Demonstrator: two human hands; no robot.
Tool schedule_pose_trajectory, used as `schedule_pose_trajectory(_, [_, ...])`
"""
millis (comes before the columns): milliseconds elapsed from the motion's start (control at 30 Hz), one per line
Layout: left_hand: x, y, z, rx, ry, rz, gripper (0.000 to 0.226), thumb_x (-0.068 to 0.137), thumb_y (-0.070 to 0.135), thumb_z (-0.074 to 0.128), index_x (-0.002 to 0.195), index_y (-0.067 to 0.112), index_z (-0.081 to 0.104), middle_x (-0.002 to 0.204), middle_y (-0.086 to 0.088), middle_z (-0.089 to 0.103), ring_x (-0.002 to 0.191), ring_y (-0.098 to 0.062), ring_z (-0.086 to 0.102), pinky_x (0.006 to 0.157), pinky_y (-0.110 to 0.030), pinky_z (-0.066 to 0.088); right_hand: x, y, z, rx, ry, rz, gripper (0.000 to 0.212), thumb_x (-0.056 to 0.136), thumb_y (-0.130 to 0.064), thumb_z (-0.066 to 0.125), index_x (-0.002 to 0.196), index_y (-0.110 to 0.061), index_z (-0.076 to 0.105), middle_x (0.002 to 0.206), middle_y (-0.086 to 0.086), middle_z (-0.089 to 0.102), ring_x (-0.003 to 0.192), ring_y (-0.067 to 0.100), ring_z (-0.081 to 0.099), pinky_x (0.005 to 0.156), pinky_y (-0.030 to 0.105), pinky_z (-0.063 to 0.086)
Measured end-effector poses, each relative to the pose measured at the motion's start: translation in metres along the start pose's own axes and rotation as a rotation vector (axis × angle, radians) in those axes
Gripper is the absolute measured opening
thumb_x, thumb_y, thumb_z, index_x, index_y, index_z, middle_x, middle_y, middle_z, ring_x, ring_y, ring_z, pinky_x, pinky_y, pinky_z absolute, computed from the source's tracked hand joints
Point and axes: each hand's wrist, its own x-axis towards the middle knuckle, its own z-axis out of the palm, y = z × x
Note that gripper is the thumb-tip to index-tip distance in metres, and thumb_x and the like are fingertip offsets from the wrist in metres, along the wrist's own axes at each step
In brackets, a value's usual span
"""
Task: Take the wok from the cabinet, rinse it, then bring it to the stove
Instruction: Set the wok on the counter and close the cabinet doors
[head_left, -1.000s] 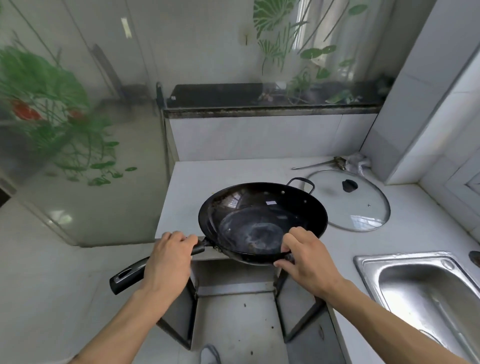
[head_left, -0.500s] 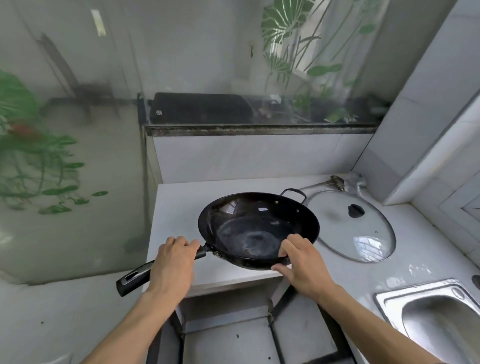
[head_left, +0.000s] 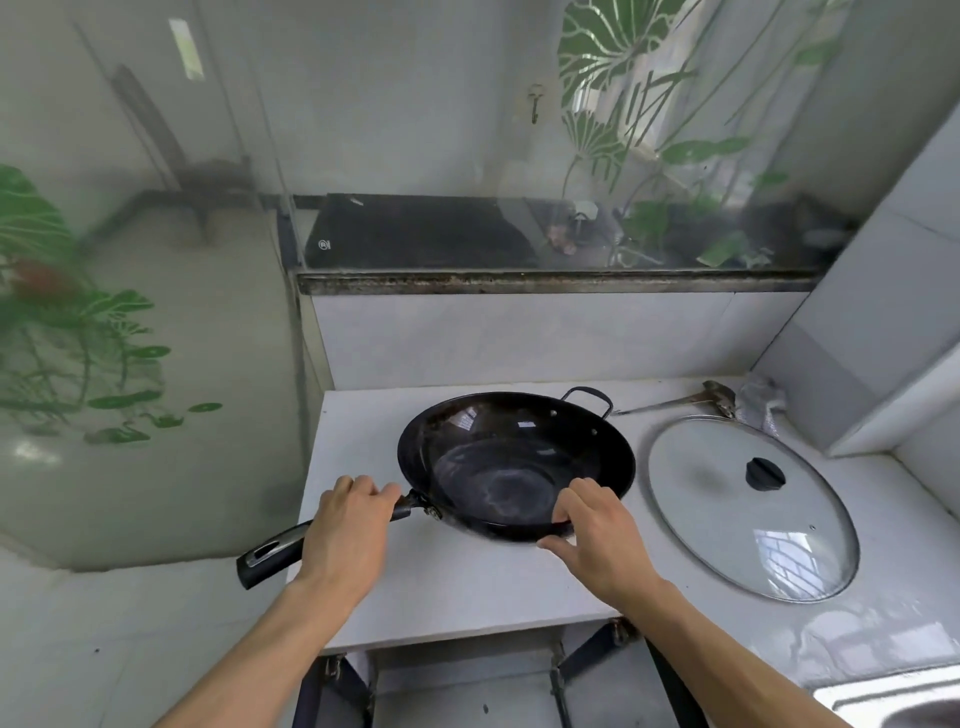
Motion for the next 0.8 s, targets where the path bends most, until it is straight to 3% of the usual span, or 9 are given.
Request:
schedule_pose_trajectory(133, [0.023, 0.0, 0.003, 0.005, 0.01, -0.013, 0.041, 0.051, -0.004, 0.078, 0.078, 0.021, 0.061, 0.068, -0.001, 0.056, 0.064, -0.024, 0.049, 0.055, -0.033, 0.041, 0.021, 0.013, 0.008, 0.002, -0.013, 0.005, 0.036, 0.073, -0.035, 0.082, 0.078, -0.023, 0.049, 0.08, -0.011, 0.043, 0.07, 0.01, 0.038, 0.058, 0.013, 0.024])
schedule_pose_trajectory(333, [0.042, 0.002, 0.011, 0.007, 0.025, -0.038, 0.046, 0.043, -0.009, 0.077, 0.075, 0.019, 0.06, 0.065, -0.002, 0.053, 0.059, -0.024, 0.047, 0.05, -0.031, 0.032, 0.042, 0.026, 0.016, 0.034, -0.015, -0.001, 0.035, 0.068, -0.032, 0.085, 0.076, -0.022, 0.053, 0.079, -0.012, 0.046, 0.068, 0.008, 0.037, 0.058, 0.012, 0.023])
schedule_pose_trajectory(433, [0.047, 0.0, 0.021, -0.015, 0.027, -0.052, 0.05, 0.039, -0.012, 0.076, 0.074, 0.019, 0.059, 0.064, -0.002, 0.051, 0.057, -0.024, 0.045, 0.048, -0.031, 0.031, 0.047, 0.028, 0.024, 0.035, -0.015, 0.004, 0.034, 0.068, -0.031, 0.085, 0.075, -0.022, 0.053, 0.078, -0.011, 0.048, 0.068, 0.008, 0.038, 0.059, 0.016, 0.03])
schedule_pose_trajectory(533, [0.047, 0.0, 0.033, -0.038, 0.03, -0.051, 0.051, 0.038, -0.013, 0.075, 0.074, 0.019, 0.057, 0.066, -0.002, 0.049, 0.058, -0.024, 0.045, 0.047, -0.03, 0.034, 0.046, 0.03, 0.036, 0.049, -0.053, 0.028, 0.035, 0.066, -0.031, 0.087, 0.072, -0.022, 0.053, 0.074, -0.011, 0.05, 0.065, 0.01, 0.041, 0.057, 0.02, 0.037])
schedule_pose_trajectory(800, [0.042, -0.001, 0.053, -0.091, 0.023, -0.049, 0.051, 0.042, -0.019, 0.068, 0.078, 0.016, 0.057, 0.071, -0.004, 0.05, 0.062, -0.025, 0.045, 0.049, -0.031, 0.034, 0.032, 0.032, 0.063, 0.099, -0.195, 0.044, 0.031, 0.073, -0.035, 0.082, 0.069, -0.021, 0.054, 0.069, -0.01, 0.052, 0.066, 0.011, 0.046, 0.055, 0.016, 0.032])
